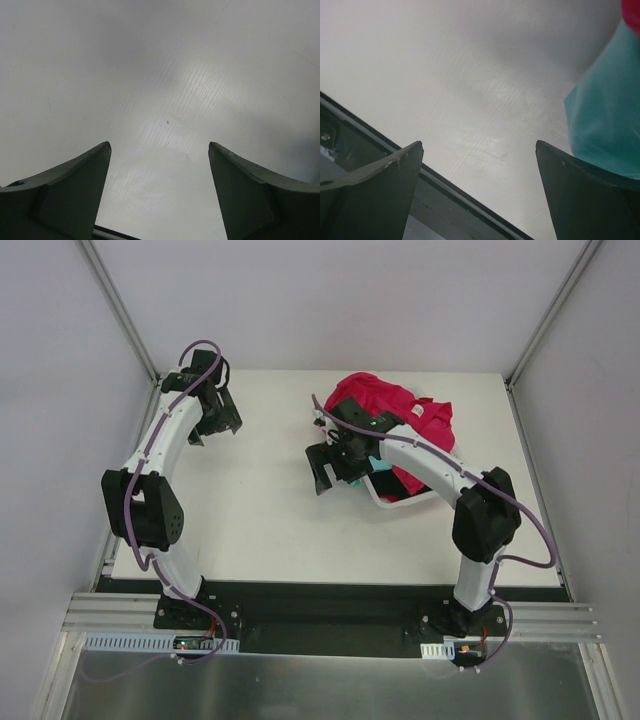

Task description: Fold and stack the t-shirts

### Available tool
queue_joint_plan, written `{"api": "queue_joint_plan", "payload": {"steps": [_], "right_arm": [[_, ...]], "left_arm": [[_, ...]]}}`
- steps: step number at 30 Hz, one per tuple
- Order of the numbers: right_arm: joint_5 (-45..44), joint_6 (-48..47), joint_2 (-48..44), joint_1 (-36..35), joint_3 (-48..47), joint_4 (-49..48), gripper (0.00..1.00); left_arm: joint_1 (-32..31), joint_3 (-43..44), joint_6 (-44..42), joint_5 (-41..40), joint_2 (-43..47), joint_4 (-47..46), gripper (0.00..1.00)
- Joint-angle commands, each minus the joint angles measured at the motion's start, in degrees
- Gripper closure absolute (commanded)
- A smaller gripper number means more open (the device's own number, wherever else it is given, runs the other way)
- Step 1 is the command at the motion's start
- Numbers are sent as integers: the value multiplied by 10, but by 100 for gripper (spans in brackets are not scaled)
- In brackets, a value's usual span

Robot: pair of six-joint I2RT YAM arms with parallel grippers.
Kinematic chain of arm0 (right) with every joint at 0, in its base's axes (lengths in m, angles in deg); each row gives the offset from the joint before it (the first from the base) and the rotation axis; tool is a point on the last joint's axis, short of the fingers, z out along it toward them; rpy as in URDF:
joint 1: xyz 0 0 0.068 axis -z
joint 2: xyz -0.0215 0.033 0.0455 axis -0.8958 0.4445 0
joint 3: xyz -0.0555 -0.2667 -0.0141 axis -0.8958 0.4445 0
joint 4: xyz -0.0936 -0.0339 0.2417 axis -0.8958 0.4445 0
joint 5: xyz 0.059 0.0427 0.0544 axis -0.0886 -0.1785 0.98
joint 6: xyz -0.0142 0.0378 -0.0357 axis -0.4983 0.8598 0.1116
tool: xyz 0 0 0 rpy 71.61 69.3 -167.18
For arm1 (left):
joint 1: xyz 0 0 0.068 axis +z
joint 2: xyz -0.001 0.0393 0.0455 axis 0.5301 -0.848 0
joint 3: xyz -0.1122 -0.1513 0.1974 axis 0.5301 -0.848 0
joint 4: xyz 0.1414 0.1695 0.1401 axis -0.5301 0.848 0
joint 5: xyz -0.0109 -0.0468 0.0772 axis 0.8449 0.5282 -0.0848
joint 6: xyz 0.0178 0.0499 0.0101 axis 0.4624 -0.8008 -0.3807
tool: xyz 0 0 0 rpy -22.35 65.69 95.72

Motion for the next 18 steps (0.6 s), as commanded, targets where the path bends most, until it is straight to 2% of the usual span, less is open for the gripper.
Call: {"api": "queue_joint_plan", "payload": {"steps": [1,3,10,18], "right_arm": [[33,-23,23,-31,-110,38,1],[42,-28,52,-38,-154,54,1],[36,-51,137,-31,-212,53,1],[-13,-94,211,-8,-287,47,1]], "left_arm": [[10,0,-14,-6,32,11,21],[20,-1,-7,14,34,11,21],[24,-2,-11,21,42,11,21],[24,-11,-5,28,49,10,21]]}}
